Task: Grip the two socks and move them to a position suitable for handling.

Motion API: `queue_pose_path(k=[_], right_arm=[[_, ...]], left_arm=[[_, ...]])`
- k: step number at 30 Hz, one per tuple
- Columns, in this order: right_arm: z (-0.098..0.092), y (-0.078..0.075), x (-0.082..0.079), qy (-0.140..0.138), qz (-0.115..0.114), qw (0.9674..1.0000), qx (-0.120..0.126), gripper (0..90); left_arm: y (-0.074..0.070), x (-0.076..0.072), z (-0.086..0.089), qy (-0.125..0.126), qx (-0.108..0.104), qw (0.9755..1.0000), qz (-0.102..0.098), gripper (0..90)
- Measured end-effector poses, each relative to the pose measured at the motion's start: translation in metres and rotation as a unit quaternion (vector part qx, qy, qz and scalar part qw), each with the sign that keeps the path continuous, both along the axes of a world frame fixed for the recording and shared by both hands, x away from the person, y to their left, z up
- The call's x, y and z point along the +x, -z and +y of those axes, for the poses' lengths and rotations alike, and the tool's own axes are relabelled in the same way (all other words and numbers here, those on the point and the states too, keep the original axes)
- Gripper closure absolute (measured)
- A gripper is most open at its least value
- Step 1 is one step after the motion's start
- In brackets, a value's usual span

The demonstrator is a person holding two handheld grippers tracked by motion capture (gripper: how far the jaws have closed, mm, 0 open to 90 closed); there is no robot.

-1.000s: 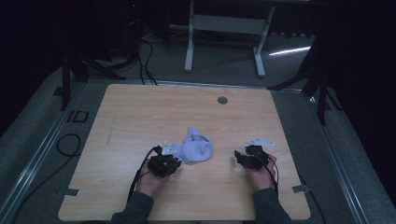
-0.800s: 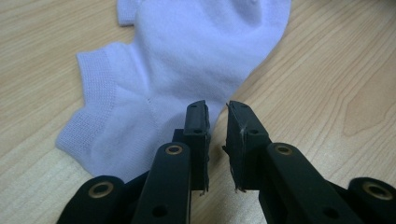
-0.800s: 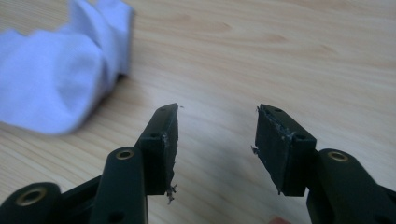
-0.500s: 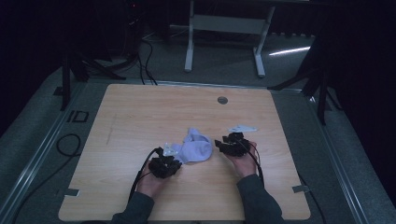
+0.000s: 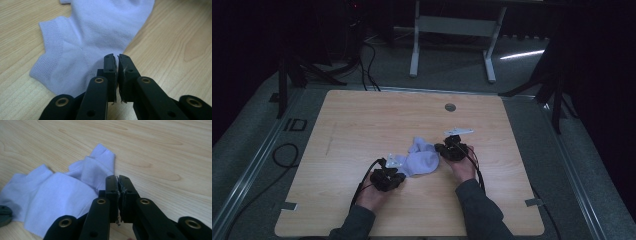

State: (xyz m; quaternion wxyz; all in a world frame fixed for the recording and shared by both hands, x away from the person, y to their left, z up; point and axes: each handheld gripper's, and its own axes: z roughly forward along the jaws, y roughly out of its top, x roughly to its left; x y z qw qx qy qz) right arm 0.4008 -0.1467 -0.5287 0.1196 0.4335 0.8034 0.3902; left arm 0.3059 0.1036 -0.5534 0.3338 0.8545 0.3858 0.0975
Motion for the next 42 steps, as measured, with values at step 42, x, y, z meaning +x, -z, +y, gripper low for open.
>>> queue_pose_path(k=[42], right_arm=[[-0.012, 0.024, -0.064, -0.067, 0.026, 0.9958, -0.056, 76.8]], left_arm=[[-0.002, -0.022, -0.001, 0.090, 0.010, 0.9959, 0.006, 81.1]])
